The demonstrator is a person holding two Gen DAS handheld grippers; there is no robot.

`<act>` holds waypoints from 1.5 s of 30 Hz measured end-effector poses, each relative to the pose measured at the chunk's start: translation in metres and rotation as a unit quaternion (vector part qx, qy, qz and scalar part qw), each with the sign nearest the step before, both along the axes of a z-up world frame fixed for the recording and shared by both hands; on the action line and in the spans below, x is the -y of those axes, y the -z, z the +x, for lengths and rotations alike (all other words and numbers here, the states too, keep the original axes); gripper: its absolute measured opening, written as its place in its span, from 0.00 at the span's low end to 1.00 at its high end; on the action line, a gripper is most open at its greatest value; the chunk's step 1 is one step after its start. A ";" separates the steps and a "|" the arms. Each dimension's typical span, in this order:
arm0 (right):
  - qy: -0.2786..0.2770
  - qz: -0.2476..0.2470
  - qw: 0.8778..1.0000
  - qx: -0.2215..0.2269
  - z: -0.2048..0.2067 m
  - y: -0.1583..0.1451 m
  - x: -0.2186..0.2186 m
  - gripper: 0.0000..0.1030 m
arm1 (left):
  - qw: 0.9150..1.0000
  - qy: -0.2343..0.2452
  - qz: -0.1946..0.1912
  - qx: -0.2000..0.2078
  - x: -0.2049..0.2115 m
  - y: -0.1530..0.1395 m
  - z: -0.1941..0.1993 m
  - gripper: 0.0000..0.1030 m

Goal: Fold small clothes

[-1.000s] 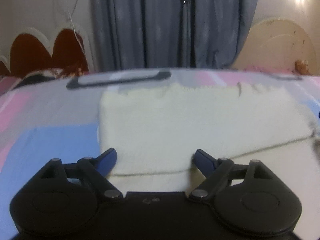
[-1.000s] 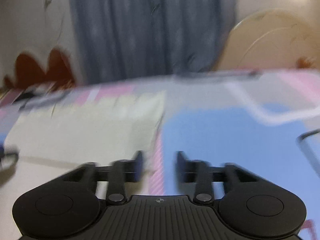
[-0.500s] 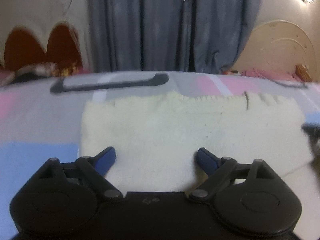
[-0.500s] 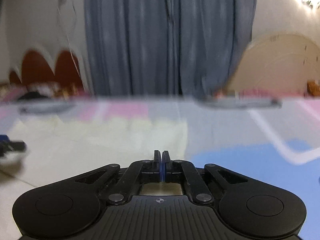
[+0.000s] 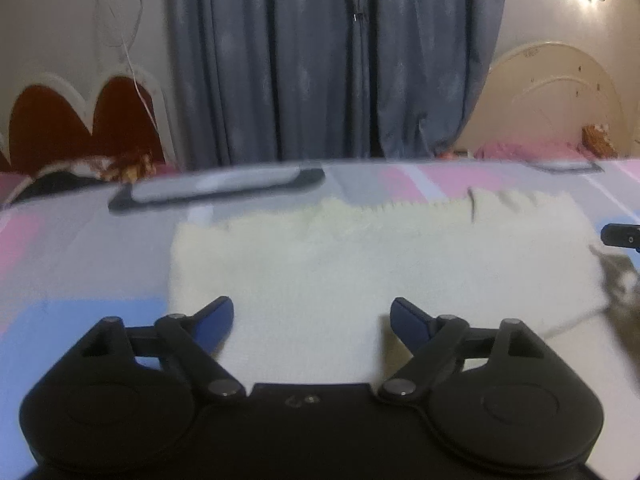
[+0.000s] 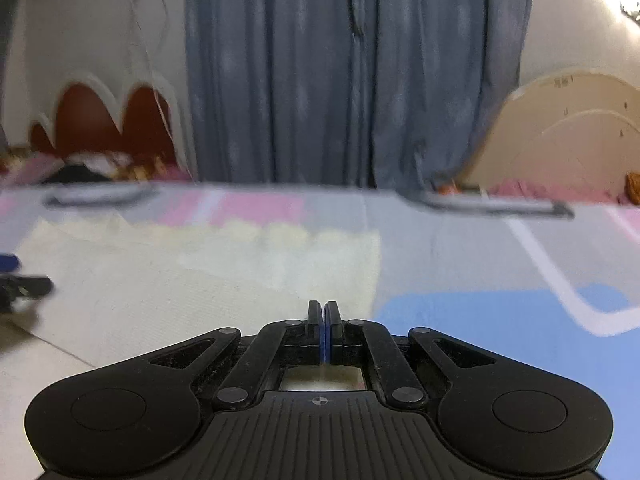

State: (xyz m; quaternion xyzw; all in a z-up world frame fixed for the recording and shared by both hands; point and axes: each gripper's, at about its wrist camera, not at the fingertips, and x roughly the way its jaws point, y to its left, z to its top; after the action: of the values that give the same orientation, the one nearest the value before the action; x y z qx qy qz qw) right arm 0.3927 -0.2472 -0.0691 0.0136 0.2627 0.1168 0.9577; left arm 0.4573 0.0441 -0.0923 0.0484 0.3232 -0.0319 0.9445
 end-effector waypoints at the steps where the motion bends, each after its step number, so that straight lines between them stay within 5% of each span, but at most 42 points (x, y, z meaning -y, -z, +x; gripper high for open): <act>1: -0.008 -0.002 1.000 -0.015 0.000 0.004 -0.003 0.02 | 1.000 0.001 0.006 -0.007 0.002 0.006 0.000 0.85; 2: -0.021 -0.011 0.999 -0.049 0.003 0.013 -0.008 0.02 | 1.000 -0.001 0.009 0.000 0.003 0.007 -0.003 0.85; 5: -0.024 -0.041 0.998 -0.043 -0.007 0.012 -0.016 0.02 | 1.000 -0.012 0.009 -0.007 0.006 -0.001 -0.006 0.82; 18: -0.016 -0.007 1.000 -0.025 -0.101 -0.038 0.005 0.02 | 1.000 0.012 0.008 0.015 0.015 -0.037 -0.088 0.83; 25: -0.010 0.033 0.998 -0.045 -0.165 -0.052 0.019 0.03 | 1.000 0.009 0.007 0.005 -0.007 -0.042 -0.167 0.83; 26: -0.006 0.041 0.998 -0.052 -0.177 -0.052 0.024 0.04 | 1.000 0.008 0.002 -0.003 -0.014 -0.040 -0.182 0.82; 28: 0.000 0.055 0.996 -0.066 -0.204 -0.051 0.036 0.39 | 0.999 0.002 -0.006 -0.033 -0.030 -0.032 -0.207 0.82; 29: 0.002 0.064 0.996 -0.066 -0.219 -0.049 0.043 0.71 | 0.999 0.000 -0.014 -0.046 -0.038 -0.028 -0.221 0.82; 30: -0.004 0.075 0.995 -0.064 -0.234 -0.048 0.050 0.74 | 0.998 -0.001 -0.024 -0.054 -0.045 -0.025 -0.235 0.82; 34: -0.016 0.116 0.986 -0.119 -0.280 -0.035 0.069 0.59 | 0.995 0.002 -0.062 -0.079 -0.065 -0.014 -0.284 0.83; 37: -0.009 0.141 0.979 -0.145 -0.307 -0.025 0.079 0.57 | 0.987 0.011 -0.121 -0.104 -0.076 -0.007 -0.304 0.79; 45: -0.003 0.267 0.946 -0.182 -0.337 0.000 0.097 0.57 | 0.948 0.032 -0.290 -0.126 -0.085 0.005 -0.317 0.74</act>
State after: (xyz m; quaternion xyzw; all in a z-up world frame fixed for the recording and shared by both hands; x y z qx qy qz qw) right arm 0.0557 -0.3444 -0.0693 0.2893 0.3920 0.1815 0.8542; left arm 0.1404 0.1291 -0.0970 -0.2218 0.4151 -0.1604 0.8676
